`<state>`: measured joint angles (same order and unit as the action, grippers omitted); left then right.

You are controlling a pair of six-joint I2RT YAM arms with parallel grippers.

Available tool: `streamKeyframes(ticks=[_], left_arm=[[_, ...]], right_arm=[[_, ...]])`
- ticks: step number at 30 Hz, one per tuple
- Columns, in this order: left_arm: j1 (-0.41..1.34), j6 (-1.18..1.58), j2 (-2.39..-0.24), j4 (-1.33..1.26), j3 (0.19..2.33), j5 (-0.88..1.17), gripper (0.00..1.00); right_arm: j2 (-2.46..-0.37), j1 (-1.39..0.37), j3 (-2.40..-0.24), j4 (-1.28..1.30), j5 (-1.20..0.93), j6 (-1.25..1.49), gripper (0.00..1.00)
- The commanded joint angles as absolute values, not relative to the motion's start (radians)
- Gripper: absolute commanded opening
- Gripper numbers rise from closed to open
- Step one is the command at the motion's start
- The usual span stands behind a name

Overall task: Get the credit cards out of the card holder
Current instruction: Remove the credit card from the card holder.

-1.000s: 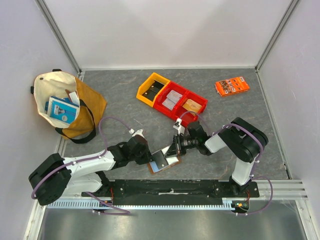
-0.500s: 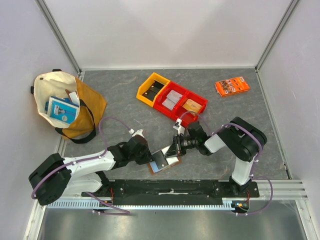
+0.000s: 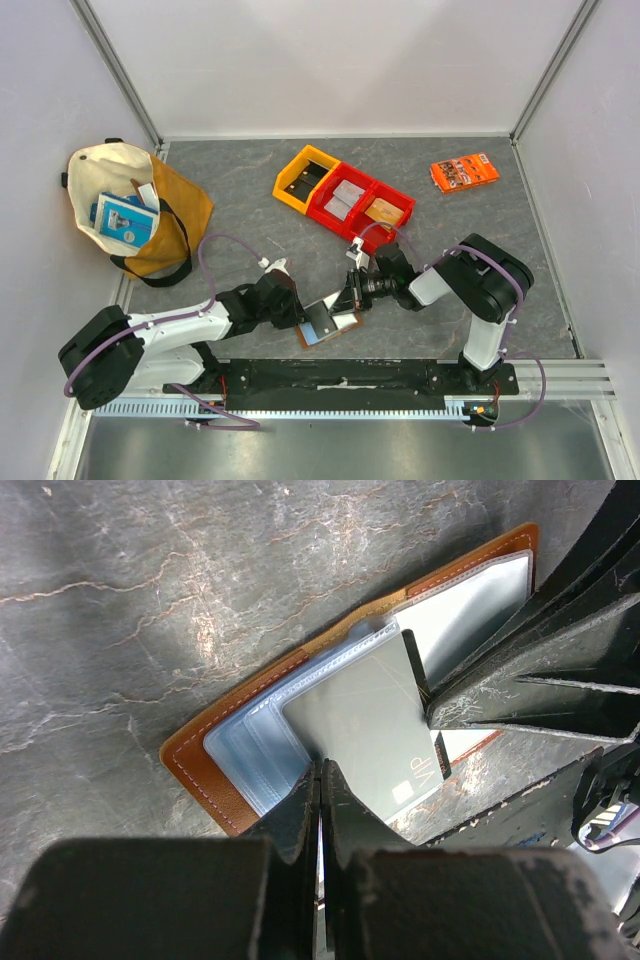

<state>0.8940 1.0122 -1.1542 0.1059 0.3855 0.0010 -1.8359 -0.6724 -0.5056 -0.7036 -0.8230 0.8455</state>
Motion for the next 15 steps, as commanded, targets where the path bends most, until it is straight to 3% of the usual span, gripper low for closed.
streamKeyframes(ticks=[1,15], left_arm=[[0.896,1.019,-1.167,0.132,0.365,-0.005,0.02],[0.897,1.020,-1.154,0.152,0.357,-0.006,0.02]], right_arm=[[-1.842,-0.677,-0.525,-0.706,-0.841,0.818,0.00],[-1.781,-0.604,-0.517,-0.540,-0.821,0.712,0.00]])
